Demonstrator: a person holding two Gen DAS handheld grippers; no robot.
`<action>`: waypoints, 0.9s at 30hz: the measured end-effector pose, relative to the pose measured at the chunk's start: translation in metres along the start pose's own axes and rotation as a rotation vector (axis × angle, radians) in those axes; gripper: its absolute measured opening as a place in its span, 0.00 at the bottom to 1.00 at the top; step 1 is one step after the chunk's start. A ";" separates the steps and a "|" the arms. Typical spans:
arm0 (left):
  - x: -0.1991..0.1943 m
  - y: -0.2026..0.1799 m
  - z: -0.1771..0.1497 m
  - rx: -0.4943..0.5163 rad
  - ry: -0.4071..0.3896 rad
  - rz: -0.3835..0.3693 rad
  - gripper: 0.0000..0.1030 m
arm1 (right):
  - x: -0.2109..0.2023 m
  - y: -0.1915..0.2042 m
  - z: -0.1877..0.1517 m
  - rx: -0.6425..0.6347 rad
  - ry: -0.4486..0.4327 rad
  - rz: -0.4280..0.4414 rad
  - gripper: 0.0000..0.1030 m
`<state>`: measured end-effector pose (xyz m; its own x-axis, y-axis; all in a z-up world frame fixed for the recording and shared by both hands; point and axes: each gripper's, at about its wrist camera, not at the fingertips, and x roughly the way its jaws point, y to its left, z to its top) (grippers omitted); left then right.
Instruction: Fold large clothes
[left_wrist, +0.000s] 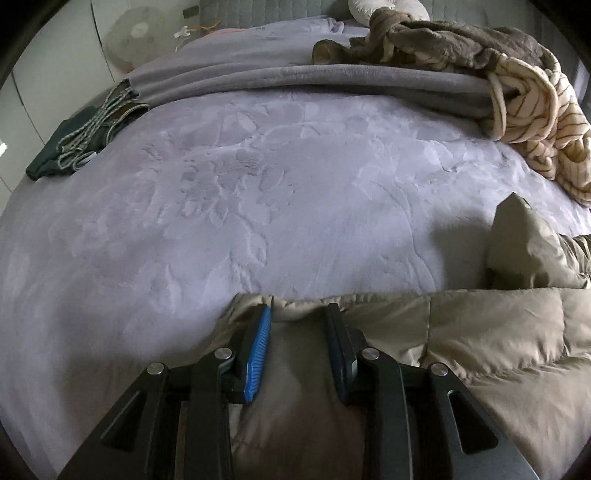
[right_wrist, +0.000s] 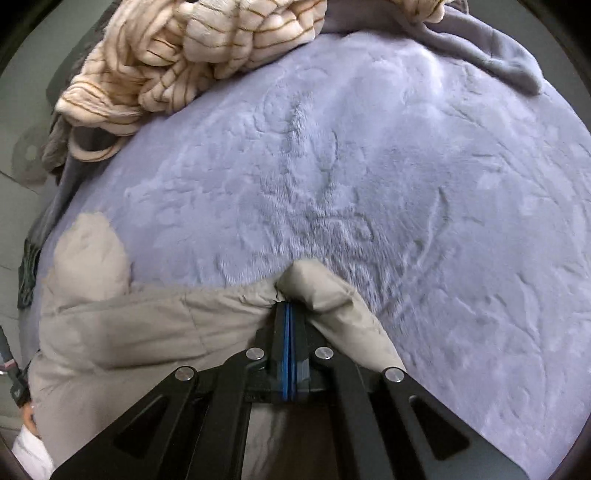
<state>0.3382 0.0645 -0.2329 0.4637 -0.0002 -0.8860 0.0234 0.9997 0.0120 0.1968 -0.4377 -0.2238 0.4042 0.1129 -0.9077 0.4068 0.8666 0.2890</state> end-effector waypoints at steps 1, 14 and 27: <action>-0.001 -0.001 0.001 -0.001 0.001 0.001 0.32 | 0.002 0.002 0.001 -0.004 -0.001 -0.006 0.00; -0.084 0.012 -0.027 -0.004 0.002 -0.012 0.32 | -0.064 0.019 -0.027 0.010 -0.066 0.027 0.07; -0.160 0.009 -0.114 -0.029 0.024 -0.070 1.00 | -0.134 0.023 -0.114 0.079 -0.057 0.125 0.27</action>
<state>0.1635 0.0765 -0.1438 0.4402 -0.0698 -0.8952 0.0294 0.9976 -0.0633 0.0583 -0.3777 -0.1304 0.5003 0.1876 -0.8453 0.4129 0.8064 0.4234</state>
